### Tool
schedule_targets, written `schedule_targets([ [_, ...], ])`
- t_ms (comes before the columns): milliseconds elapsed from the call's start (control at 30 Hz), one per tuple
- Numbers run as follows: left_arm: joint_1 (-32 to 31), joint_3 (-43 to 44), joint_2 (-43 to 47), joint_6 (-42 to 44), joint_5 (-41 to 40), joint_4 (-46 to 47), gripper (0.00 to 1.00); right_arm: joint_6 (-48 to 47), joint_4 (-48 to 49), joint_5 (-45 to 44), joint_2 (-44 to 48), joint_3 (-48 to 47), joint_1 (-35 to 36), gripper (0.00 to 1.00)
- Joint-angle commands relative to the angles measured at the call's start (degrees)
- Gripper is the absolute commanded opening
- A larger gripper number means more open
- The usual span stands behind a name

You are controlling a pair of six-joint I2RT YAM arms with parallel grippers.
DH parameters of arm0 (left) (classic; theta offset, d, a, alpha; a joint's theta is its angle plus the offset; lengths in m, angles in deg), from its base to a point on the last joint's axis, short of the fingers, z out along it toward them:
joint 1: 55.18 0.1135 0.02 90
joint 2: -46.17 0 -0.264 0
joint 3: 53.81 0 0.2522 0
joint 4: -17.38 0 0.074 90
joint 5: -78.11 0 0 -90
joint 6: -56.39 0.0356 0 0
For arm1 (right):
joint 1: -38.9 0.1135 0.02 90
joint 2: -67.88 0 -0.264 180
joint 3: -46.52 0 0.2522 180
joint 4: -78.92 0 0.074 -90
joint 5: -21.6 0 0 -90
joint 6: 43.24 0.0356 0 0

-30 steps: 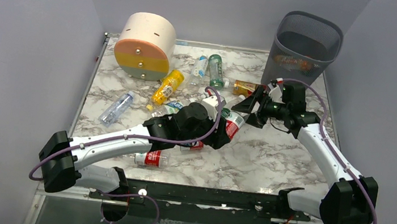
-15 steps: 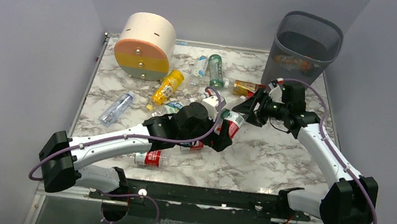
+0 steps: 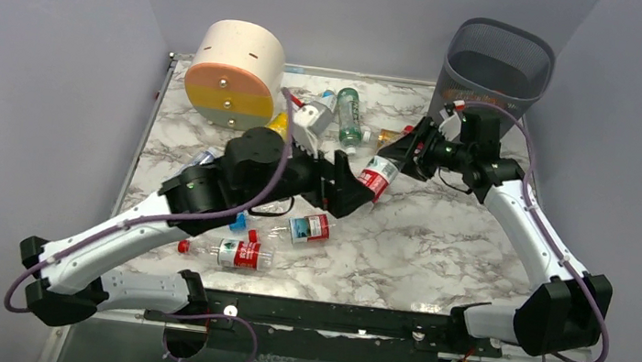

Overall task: Put the plastic bottles in the bin
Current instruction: Place the plastic bottle in the trash bin.

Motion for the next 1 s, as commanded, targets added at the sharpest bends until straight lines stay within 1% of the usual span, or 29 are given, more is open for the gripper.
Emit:
schedule_targets([
  [0, -0.2, 5.7, 3.1, -1.6, -0.3, -7.2, 0.99, -1.7, -2.5, -2.4, -3.4, -8.4, 0.2, 0.58],
  [100, -0.2, 5.2, 5.1, -2.2, -1.2, -8.5, 0.99, -2.4, -4.2, -2.7, -7.2, -16.7, -0.4, 0.59],
  [233, -0.3, 2.7, 8.9, -3.8, -2.5, -9.6, 0.99, -2.5, -5.9, -1.3, -12.8, -28.4, -3.3, 0.59],
  [333, -0.3, 1.6, 10.9, -4.9, -2.7, -10.3, 0.99, -1.6, -5.7, -0.3, -16.2, -36.2, -7.1, 0.60],
  [467, -0.3, 0.0, 12.9, -6.1, -3.0, -11.2, 0.99, 1.5, -3.8, 1.2, -19.4, -43.3, -13.1, 0.60],
  [600, -0.2, -1.5, 14.4, -8.0, -1.9, -11.2, 0.99, 4.7, 0.8, 3.1, -21.3, -46.6, -19.4, 0.61],
  [767, -0.2, -2.8, 15.6, -8.5, -1.5, -11.3, 0.99, 8.6, 6.7, 3.2, -22.2, -47.7, -26.3, 0.62],
  [967, -0.3, -3.0, 15.0, -8.0, -1.0, -11.5, 0.99, 11.7, 12.2, -0.2, -23.6, -47.2, -31.2, 0.62],
])
